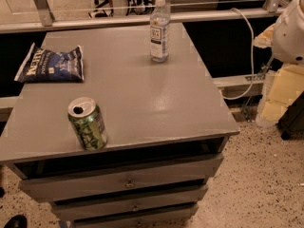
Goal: Move green can near blue plastic bottle
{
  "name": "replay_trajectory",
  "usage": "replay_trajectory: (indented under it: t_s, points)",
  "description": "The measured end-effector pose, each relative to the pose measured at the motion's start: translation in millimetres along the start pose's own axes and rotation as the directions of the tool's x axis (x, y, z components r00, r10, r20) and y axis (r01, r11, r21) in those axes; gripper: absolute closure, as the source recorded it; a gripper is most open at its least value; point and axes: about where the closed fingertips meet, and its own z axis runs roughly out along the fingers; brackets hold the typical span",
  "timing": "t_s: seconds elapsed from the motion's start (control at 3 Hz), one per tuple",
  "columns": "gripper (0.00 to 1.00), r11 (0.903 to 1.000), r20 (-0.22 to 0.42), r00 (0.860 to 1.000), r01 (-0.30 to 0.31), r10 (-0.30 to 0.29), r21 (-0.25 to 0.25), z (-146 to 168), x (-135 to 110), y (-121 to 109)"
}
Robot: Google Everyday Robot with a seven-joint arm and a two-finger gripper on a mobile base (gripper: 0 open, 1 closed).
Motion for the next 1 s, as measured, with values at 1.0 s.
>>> replay_trajectory:
  t_s: [1.0]
  points:
    - [0.00, 0.9993, 0.272, 0.962, 0.015, -0.005, -0.034, 53, -65, -5]
